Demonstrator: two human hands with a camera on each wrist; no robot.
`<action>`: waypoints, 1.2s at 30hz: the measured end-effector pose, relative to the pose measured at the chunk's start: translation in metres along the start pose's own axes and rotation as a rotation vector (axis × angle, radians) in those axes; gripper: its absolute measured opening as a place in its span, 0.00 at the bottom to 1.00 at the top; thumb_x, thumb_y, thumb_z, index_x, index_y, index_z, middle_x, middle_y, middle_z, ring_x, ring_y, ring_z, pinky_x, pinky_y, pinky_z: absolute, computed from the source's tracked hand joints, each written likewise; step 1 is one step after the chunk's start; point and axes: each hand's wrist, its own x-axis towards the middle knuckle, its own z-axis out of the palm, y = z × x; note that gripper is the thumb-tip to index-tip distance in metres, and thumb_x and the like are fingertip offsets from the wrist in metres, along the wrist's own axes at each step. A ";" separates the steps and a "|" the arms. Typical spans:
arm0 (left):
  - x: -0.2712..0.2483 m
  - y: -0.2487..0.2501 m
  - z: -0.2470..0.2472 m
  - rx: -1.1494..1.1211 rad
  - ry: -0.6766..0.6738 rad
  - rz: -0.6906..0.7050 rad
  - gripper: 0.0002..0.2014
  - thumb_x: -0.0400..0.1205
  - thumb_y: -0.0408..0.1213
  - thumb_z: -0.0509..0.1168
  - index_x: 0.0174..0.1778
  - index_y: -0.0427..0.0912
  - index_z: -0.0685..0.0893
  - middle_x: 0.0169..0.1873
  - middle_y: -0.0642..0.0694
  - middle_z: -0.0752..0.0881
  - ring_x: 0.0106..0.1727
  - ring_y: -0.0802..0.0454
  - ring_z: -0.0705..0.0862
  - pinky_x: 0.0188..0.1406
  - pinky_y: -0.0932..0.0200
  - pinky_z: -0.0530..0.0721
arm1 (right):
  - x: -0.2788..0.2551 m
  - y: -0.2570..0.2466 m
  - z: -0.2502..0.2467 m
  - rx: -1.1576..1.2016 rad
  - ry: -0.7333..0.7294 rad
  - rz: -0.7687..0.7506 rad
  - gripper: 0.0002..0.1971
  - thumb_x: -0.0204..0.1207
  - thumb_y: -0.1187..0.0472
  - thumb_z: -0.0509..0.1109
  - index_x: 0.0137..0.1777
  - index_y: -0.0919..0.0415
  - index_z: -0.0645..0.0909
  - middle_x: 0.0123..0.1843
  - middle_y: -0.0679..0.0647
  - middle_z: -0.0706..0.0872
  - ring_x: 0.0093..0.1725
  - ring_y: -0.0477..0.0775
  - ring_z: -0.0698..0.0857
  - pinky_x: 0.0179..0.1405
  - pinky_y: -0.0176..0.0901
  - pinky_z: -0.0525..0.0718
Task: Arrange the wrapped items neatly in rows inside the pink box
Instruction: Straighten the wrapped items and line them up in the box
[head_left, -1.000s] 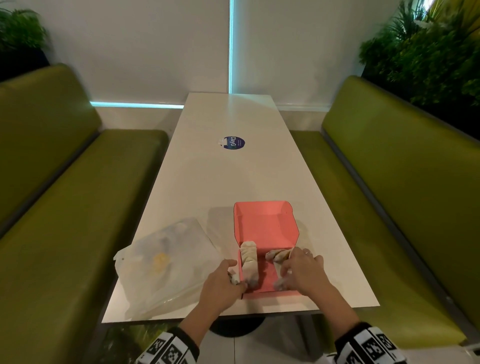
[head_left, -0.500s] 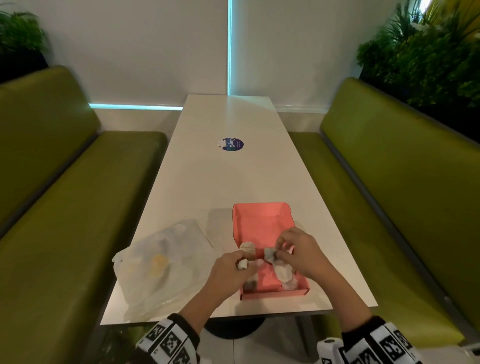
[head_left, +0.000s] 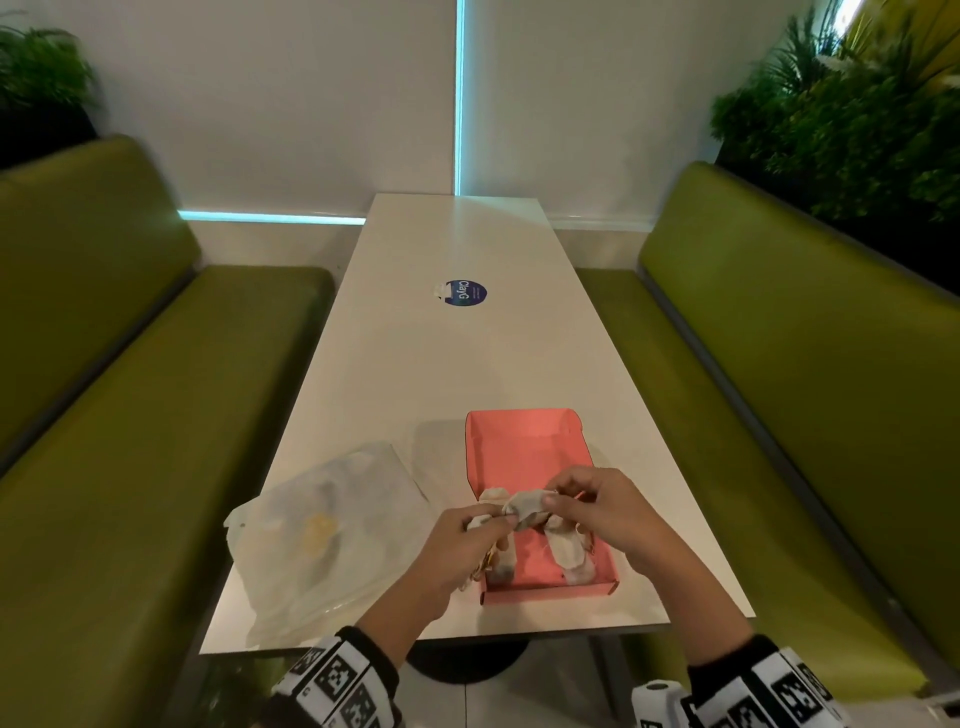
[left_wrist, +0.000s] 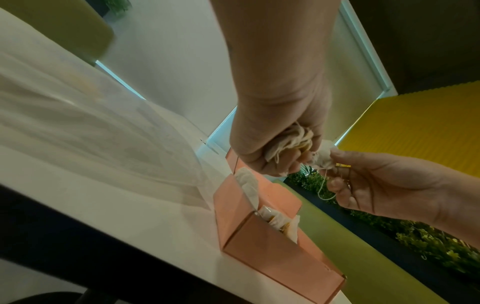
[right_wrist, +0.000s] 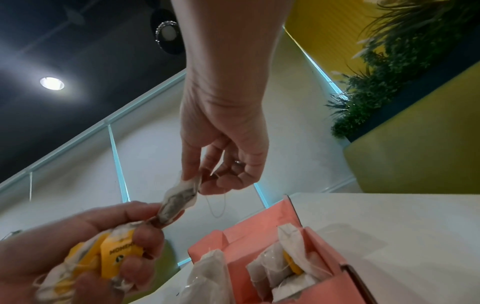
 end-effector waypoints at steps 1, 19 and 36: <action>-0.001 0.000 0.001 -0.002 0.004 0.000 0.08 0.81 0.41 0.66 0.40 0.49 0.90 0.32 0.51 0.83 0.37 0.56 0.79 0.33 0.69 0.75 | 0.001 0.001 0.000 0.000 0.004 0.000 0.02 0.73 0.65 0.75 0.44 0.62 0.87 0.37 0.55 0.88 0.32 0.49 0.84 0.27 0.29 0.78; 0.004 -0.002 -0.003 -0.127 0.167 0.096 0.08 0.79 0.46 0.69 0.48 0.48 0.90 0.32 0.51 0.86 0.31 0.61 0.81 0.31 0.66 0.77 | 0.004 -0.019 -0.010 -0.671 0.139 -0.108 0.11 0.73 0.53 0.75 0.31 0.55 0.82 0.33 0.44 0.78 0.34 0.46 0.78 0.28 0.30 0.68; -0.004 0.006 -0.001 0.204 -0.038 0.388 0.07 0.73 0.47 0.72 0.46 0.55 0.88 0.39 0.55 0.89 0.40 0.65 0.85 0.42 0.73 0.80 | -0.007 -0.023 -0.001 -0.393 -0.168 -0.175 0.05 0.72 0.58 0.76 0.43 0.60 0.89 0.34 0.46 0.86 0.33 0.38 0.80 0.38 0.35 0.79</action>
